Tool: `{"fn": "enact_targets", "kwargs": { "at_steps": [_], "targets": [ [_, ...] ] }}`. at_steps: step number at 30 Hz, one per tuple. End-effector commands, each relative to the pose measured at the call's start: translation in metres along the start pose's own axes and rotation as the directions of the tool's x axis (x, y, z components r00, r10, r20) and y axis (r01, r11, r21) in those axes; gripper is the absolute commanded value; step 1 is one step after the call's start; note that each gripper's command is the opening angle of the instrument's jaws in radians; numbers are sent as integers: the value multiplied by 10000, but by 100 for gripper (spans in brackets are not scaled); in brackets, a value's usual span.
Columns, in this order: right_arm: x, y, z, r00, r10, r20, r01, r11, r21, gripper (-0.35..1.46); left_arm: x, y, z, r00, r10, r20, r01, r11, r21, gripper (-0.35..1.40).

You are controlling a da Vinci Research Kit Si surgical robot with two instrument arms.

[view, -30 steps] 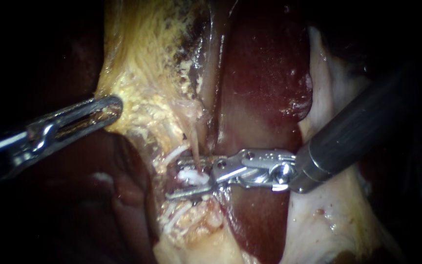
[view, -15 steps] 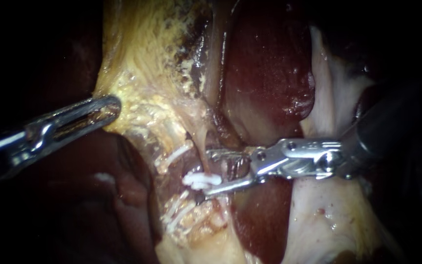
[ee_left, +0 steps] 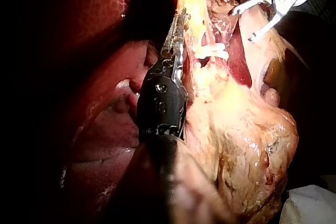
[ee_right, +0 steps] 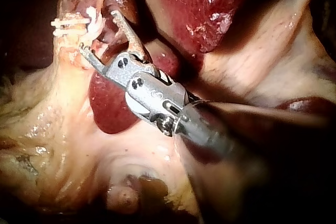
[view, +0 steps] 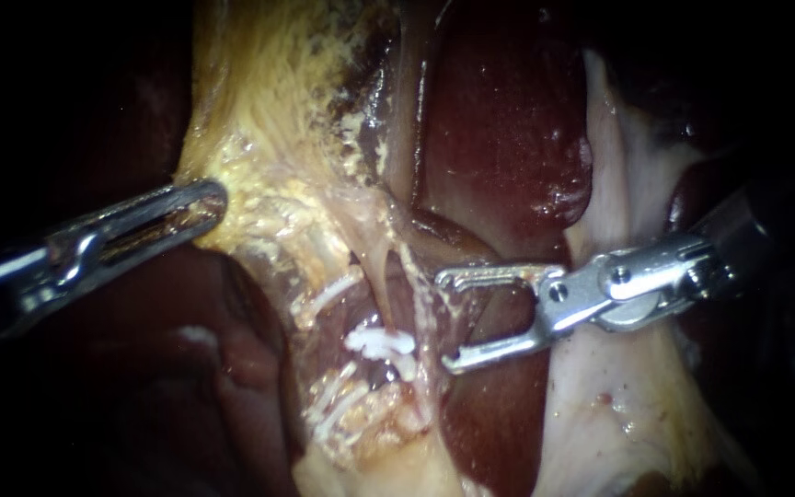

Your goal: Going back second clip right tube

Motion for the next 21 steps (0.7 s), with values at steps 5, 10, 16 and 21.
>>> {"fn": "enact_targets", "kwargs": {
  "at_steps": [5,10,16,21],
  "targets": [
    [16,4,-17,9996,-150,-249,147,9998,-121,60,1,0,2,10000,0,9,0,10000,-10,-35],
    [26,7,-28,9986,-65,-520,57,9998,-167,60,2,-1,2,10000,0,0,0,10000,12,-35],
    [28,9,-30,9972,-39,-747,21,9997,-236,60,2,0,3,10000,3,0,-3,10000,14,-35],
    [25,11,-30,9963,-96,-851,71,9995,-292,60,2,0,4,10000,8,-9,-8,10000,41,-35]
  ]
}}
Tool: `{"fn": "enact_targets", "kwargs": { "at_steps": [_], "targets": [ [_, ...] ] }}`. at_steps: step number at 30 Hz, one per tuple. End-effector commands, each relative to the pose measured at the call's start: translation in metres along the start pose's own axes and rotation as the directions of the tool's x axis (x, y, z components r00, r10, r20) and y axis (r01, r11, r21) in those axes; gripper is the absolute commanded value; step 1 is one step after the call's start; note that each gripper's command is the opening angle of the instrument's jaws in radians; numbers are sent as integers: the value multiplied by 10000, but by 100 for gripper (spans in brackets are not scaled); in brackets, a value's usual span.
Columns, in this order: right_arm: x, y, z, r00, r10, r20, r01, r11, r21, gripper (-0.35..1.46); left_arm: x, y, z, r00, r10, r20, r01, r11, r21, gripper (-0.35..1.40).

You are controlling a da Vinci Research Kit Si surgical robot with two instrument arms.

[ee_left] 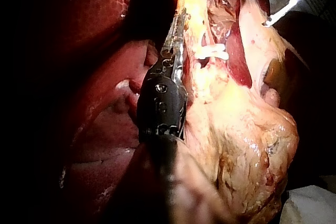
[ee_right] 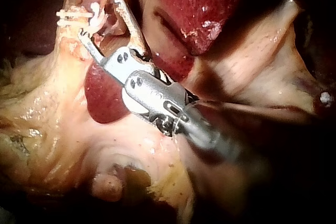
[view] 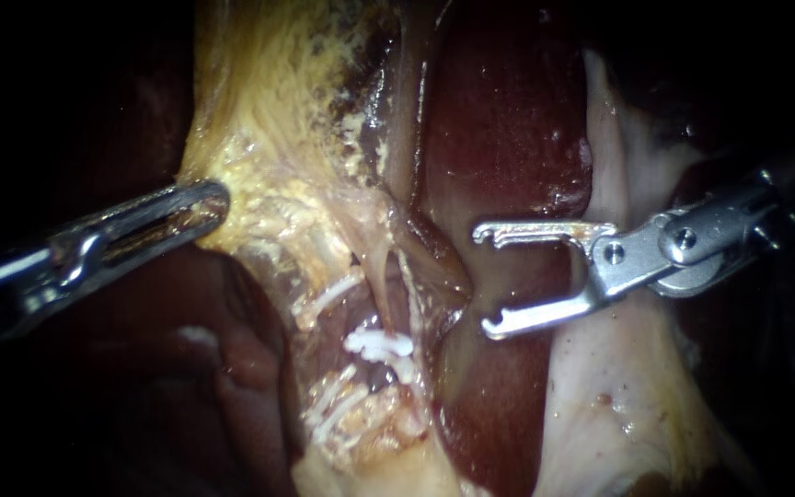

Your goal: Going back second clip right tube

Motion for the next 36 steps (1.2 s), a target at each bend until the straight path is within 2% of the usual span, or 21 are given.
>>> {"fn": "enact_targets", "kwargs": {
  "at_steps": [1,8,16,25,28,36],
  "targets": [
    [-2,1,1,10000,40,-24,-40,10000,-14,60,0,0,1,10000,3,-11,-3,10000,34,-35],
    [-6,1,1,9998,144,-145,-144,9999,-24,60,14,0,19,9998,73,-196,-67,9994,338,-35],
    [-7,0,1,9996,251,-158,-251,9997,15,60,34,-11,67,9992,188,-349,-157,9960,876,-35],
    [-7,-1,1,9996,248,-159,-248,9997,17,60,47,-27,120,9979,374,-537,-308,9924,1190,-35],
    [-7,-1,1,9996,248,-159,-247,9997,20,60,48,-26,126,9973,440,-588,-364,9914,1254,-35],
    [-7,-1,0,9996,246,-160,-245,9997,25,60,47,-25,126,9967,523,-624,-436,9901,1337,-35]
  ]
}}
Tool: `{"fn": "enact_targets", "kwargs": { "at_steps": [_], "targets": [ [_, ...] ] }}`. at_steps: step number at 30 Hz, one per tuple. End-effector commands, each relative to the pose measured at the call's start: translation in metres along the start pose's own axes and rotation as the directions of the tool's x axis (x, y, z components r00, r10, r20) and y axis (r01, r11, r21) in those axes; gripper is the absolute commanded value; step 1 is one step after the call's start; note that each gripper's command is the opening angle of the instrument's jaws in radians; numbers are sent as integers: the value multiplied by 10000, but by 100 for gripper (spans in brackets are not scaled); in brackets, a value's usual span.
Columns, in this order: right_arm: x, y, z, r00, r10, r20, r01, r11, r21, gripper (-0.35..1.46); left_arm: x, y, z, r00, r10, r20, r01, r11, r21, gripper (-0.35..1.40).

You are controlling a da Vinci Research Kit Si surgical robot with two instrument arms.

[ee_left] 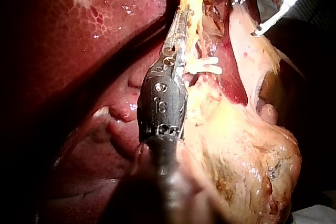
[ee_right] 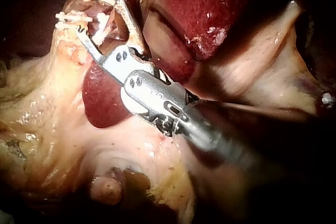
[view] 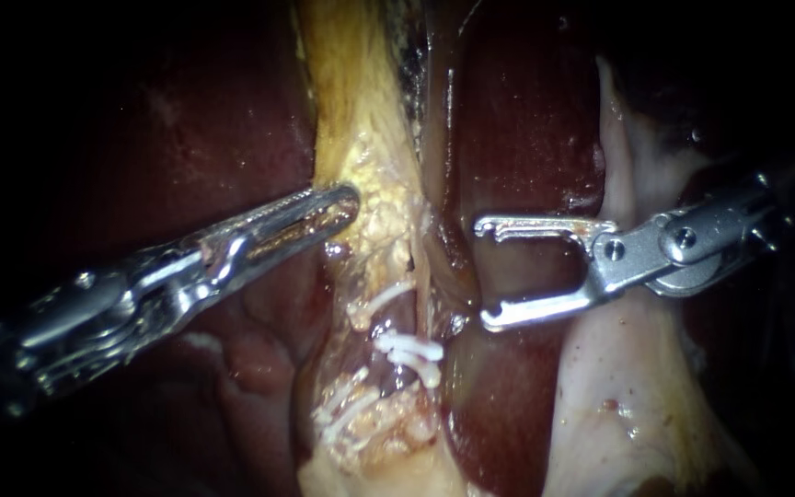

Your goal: Going back second clip right tube

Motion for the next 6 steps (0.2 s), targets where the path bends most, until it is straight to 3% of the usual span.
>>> {"fn": "enact_targets", "kwargs": {
  "at_steps": [1,6],
  "targets": [
    [0,0,0,10000,-2,-2,2,10000,3,60,0,0,-1,10000,7,6,-7,10000,-15,-35],
    [0,0,0,10000,-3,-2,3,10000,3,60,0,0,-1,10000,16,10,-16,10000,-25,-35]
  ]
}}
